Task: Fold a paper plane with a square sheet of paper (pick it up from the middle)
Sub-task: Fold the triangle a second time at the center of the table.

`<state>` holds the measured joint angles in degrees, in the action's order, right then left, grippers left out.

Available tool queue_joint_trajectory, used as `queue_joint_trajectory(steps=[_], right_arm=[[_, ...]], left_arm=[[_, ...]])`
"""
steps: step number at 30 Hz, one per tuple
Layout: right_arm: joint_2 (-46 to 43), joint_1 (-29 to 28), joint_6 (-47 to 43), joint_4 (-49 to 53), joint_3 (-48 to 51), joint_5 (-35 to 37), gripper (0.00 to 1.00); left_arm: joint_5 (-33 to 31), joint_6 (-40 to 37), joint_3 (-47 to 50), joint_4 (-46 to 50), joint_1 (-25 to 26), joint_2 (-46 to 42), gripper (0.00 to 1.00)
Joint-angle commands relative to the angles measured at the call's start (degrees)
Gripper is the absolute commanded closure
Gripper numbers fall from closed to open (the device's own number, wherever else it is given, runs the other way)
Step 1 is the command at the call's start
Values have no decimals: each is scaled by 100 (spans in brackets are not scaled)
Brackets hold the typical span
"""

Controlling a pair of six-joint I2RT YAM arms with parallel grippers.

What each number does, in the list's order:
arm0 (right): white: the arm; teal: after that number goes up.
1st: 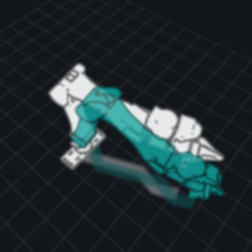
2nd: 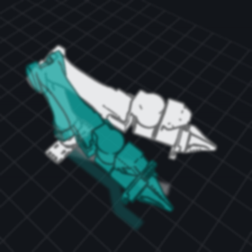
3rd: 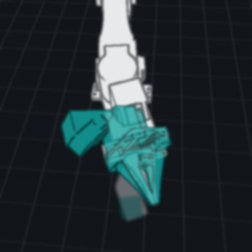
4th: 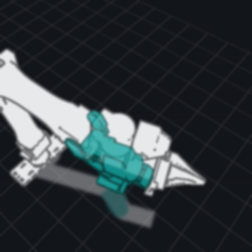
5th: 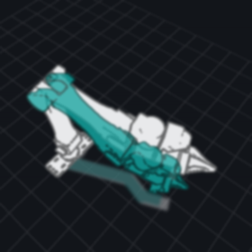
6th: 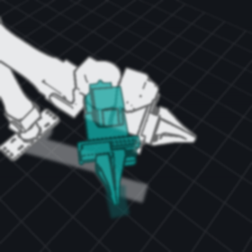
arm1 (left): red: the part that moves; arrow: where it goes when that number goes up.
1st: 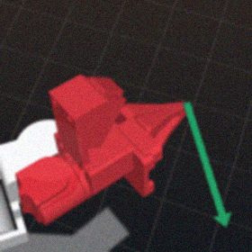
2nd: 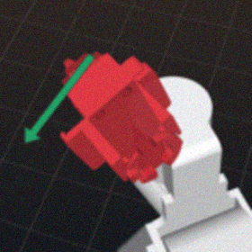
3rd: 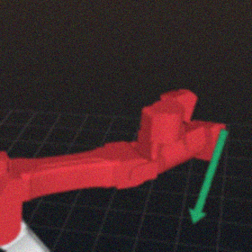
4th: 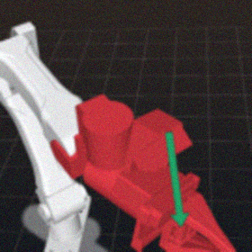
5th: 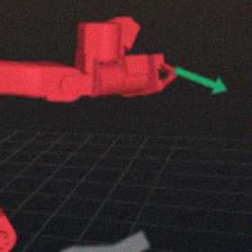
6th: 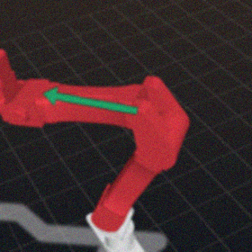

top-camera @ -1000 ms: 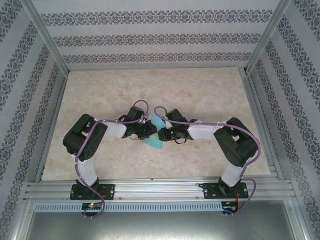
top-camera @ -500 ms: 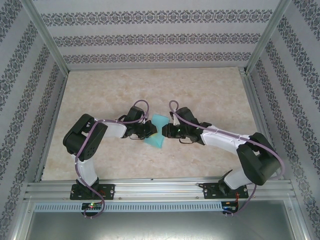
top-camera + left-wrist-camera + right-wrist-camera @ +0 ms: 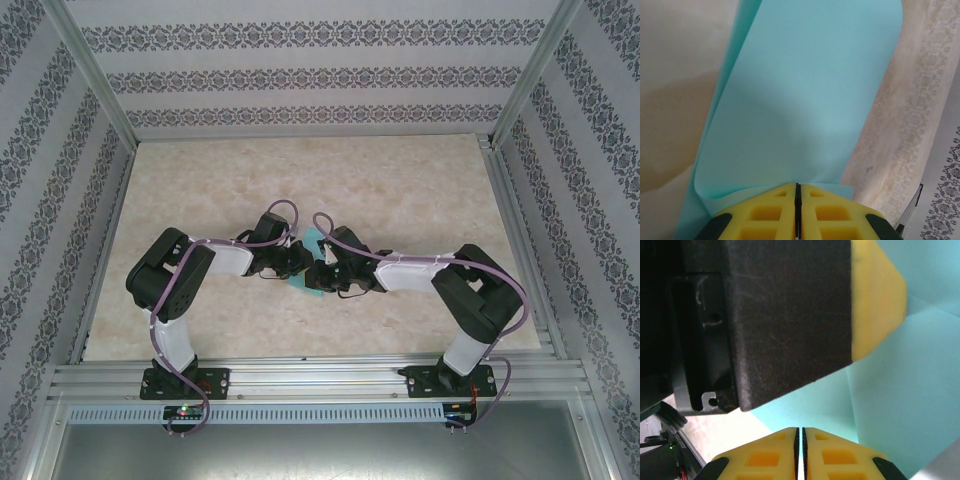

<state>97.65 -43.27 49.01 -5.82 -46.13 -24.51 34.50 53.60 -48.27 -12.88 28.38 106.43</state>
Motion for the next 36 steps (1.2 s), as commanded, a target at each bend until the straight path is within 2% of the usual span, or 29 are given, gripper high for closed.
queue_joint_trajectory(steps=[1,6,19,36], right_arm=[[114,25,29,42,-109,-9,87],[211,83,-28,223,-88,6,87],[294,161,182,-273,350,-326,84],[48,77,130,150,854,-326,83]], left_arm=[[-172,-196,36,501,-11,144,88],[-171,-201,44,506,-12,156,88],[-152,-192,81,456,-8,172,88],[-210,-99,158,349,-16,202,88]])
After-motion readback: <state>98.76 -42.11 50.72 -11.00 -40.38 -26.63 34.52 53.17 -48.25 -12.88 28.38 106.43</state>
